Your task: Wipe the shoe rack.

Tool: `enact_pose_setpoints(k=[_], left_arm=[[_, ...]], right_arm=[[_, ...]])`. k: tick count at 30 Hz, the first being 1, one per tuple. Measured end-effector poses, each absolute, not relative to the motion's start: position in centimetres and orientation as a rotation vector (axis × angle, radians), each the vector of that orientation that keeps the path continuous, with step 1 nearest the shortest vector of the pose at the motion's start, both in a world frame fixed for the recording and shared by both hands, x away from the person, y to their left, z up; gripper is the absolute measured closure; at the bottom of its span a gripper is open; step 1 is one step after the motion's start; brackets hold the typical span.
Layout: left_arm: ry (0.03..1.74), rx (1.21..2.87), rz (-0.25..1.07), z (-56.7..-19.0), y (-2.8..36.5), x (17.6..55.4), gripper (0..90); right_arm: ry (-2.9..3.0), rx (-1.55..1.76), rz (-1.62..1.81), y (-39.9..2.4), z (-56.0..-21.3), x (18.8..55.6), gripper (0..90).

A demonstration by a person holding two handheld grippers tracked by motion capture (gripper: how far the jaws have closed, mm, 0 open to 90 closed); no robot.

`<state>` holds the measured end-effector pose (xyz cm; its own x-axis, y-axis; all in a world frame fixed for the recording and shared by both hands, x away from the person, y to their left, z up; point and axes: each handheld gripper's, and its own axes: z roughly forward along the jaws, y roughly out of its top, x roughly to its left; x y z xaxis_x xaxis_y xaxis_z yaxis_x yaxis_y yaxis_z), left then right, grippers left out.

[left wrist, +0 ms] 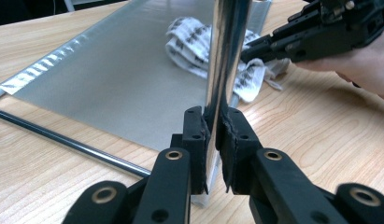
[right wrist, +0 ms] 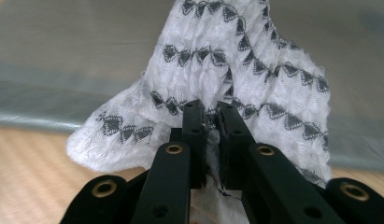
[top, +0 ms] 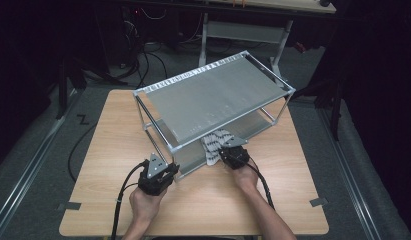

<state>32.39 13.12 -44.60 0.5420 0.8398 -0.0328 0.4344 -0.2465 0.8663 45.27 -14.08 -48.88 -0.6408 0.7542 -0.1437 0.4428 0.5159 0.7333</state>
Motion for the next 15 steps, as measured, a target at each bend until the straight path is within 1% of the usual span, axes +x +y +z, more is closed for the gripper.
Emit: enact_pose_setpoints(k=[7,15], left_arm=[[1.044,1.87,0.562,-44.6,13.1,32.4,80.9],[1.048,1.861,0.566,-44.7,13.1,32.3,80.9]], right_arm=[[2.297,1.061,0.915,-15.2,-48.6,46.4,83.3],[2.349,0.97,0.893,-13.2,-48.4,45.7,84.4]])
